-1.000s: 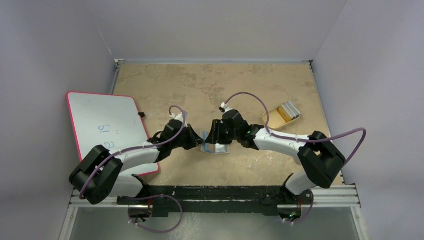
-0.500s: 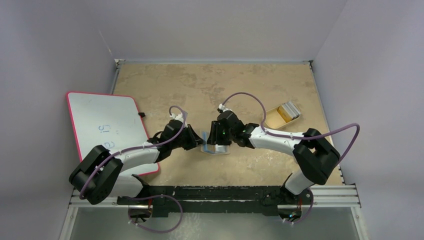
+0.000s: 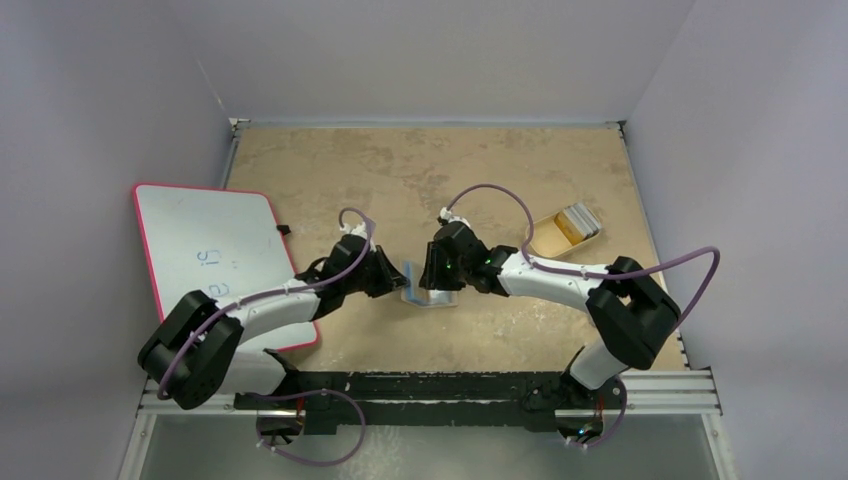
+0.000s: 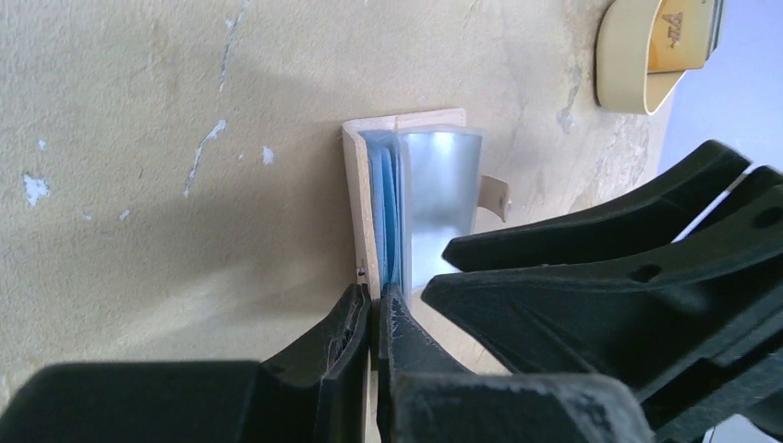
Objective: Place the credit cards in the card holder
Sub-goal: Turn over the card slot in the card holder.
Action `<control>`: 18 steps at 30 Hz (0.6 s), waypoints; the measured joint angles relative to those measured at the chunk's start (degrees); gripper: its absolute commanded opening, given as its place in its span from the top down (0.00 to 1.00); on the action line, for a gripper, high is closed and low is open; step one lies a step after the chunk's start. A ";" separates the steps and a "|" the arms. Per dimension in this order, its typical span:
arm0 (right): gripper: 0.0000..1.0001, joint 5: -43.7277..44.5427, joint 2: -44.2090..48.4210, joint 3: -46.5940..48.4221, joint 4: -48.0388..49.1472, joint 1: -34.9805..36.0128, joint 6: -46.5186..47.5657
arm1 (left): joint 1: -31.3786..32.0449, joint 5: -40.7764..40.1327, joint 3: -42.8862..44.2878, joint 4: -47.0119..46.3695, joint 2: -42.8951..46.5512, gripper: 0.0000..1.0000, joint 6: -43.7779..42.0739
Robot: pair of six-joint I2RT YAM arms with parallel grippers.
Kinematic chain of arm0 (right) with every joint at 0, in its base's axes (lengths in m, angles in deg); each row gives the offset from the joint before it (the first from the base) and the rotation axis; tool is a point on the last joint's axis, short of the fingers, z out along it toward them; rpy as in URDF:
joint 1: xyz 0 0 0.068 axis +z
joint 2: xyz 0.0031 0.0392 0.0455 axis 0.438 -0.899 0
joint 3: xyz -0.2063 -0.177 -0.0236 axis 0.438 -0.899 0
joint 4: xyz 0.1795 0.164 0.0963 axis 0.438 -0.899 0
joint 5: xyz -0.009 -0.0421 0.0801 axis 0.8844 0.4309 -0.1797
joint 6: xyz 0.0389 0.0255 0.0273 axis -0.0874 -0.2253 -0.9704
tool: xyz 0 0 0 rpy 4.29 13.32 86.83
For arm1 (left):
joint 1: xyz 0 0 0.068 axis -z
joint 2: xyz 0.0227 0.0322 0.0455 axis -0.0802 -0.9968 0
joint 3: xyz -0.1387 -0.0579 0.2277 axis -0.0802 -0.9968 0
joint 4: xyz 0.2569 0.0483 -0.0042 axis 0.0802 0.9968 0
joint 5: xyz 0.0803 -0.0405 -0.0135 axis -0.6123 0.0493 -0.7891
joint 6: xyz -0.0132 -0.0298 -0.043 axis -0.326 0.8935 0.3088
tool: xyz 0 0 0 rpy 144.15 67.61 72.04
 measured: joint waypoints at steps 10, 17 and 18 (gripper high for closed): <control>0.77 0.31 -3.72 -0.94 1.49 0.00 -0.92 | 0.07 -1.99 4.28 7.10 1.68 1.00 -1.77; 0.80 -0.20 -6.01 -1.90 5.68 0.00 -1.51 | 0.13 -2.62 4.74 9.55 1.68 0.90 -2.75; 0.80 -0.22 -6.08 -2.14 6.25 0.00 -1.57 | 0.13 -2.62 4.76 9.60 1.68 0.86 -2.97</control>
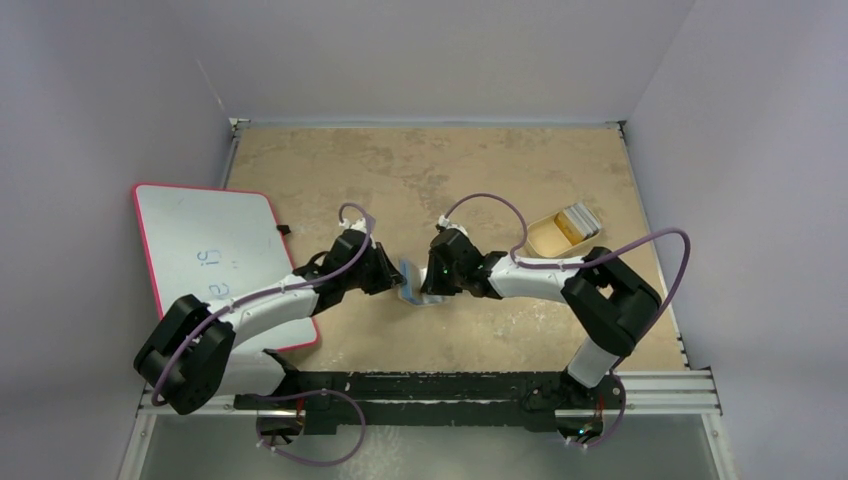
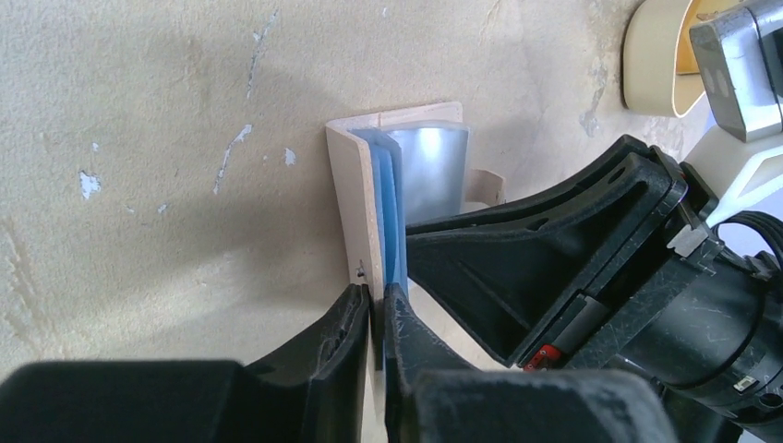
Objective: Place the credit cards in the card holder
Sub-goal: Turn over the card slot in the card holder.
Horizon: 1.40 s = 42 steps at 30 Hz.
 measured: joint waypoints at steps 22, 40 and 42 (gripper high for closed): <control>0.78 -0.68 -0.24 -1.40 4.13 -0.02 -0.33 | 0.07 0.37 0.76 -1.44 -1.64 0.65 -0.20; 0.48 -1.22 5.92 -1.44 0.00 -0.13 -0.20 | 1.31 -2.78 3.34 -0.04 -6.01 1.00 -1.55; 0.46 -1.16 8.00 -1.44 0.00 -0.13 -0.39 | 1.64 -3.26 3.69 0.57 -6.01 1.00 -1.55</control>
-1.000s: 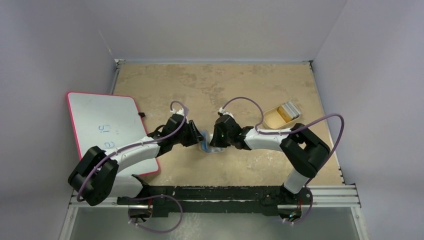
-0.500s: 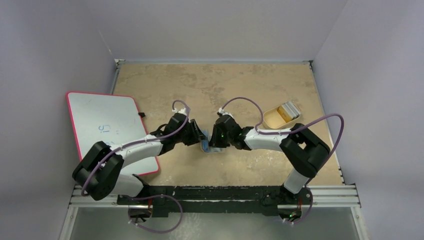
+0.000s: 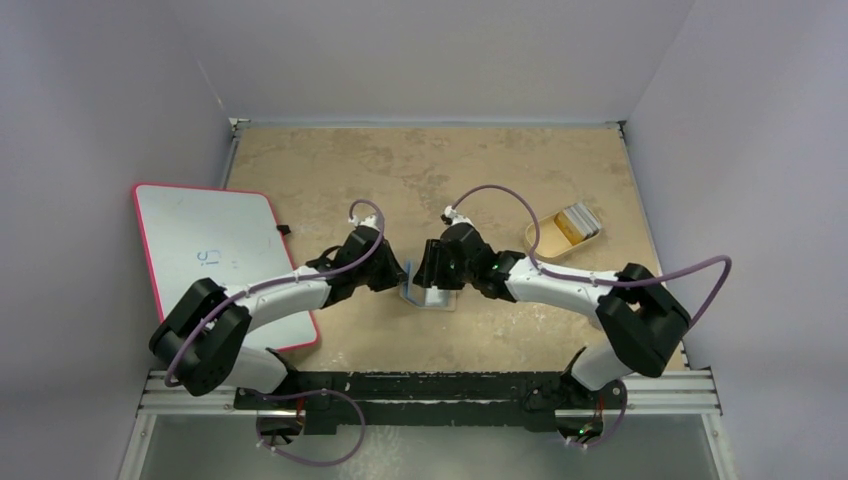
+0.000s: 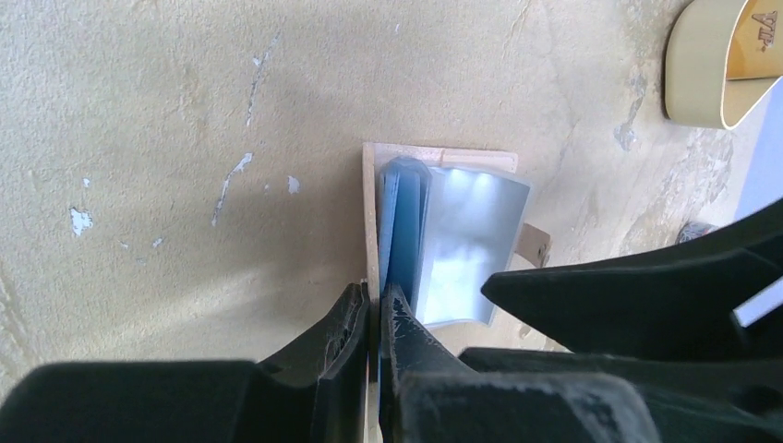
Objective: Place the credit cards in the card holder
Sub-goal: Turn over the card slot in the card holder.
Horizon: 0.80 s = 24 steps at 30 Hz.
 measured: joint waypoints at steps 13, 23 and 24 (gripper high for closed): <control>0.41 0.46 -1.64 1.64 0.11 0.00 -0.63 | 2.29 -4.04 1.90 5.03 1.97 1.00 -0.15; 0.41 0.52 -3.87 4.59 0.00 0.00 -0.85 | 3.08 -5.66 1.90 5.97 2.14 1.00 -0.22; 0.41 0.63 -3.87 4.59 -0.07 0.00 -0.87 | 3.13 -5.77 1.90 5.97 2.14 1.00 -0.22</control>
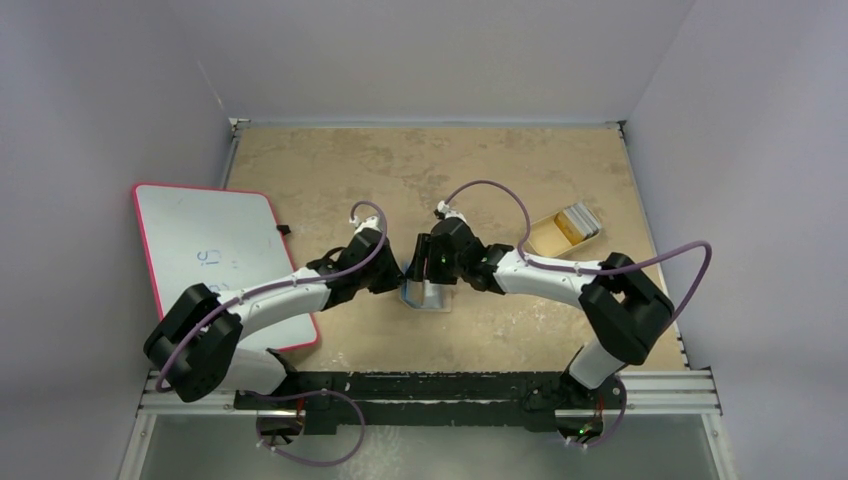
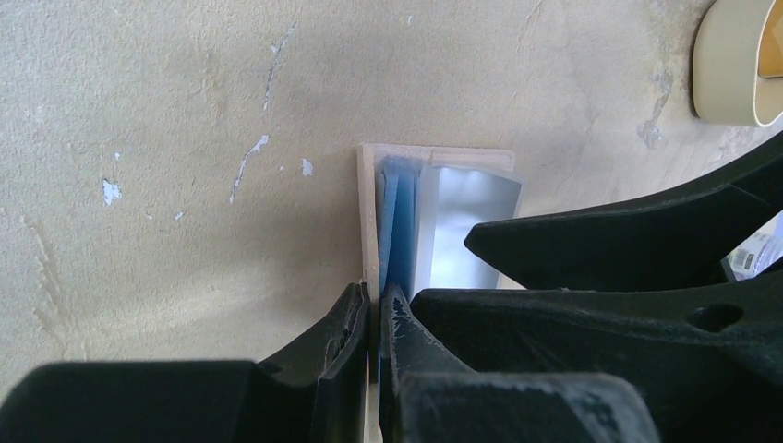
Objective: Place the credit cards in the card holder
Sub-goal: Turn over the card slot in the card holder.
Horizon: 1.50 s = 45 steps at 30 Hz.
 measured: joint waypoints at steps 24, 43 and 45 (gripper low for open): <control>0.48 4.81 -2.38 0.94 -4.31 0.02 0.04 | 0.11 -0.66 0.33 0.92 0.00 1.00 -0.39; 0.47 12.81 -1.09 6.93 -14.34 0.02 3.78 | 0.11 -0.76 0.33 0.92 0.00 1.00 -0.37; 0.47 12.48 -1.46 6.93 -13.81 0.02 4.22 | 0.11 -0.76 0.33 0.92 0.00 1.00 -0.37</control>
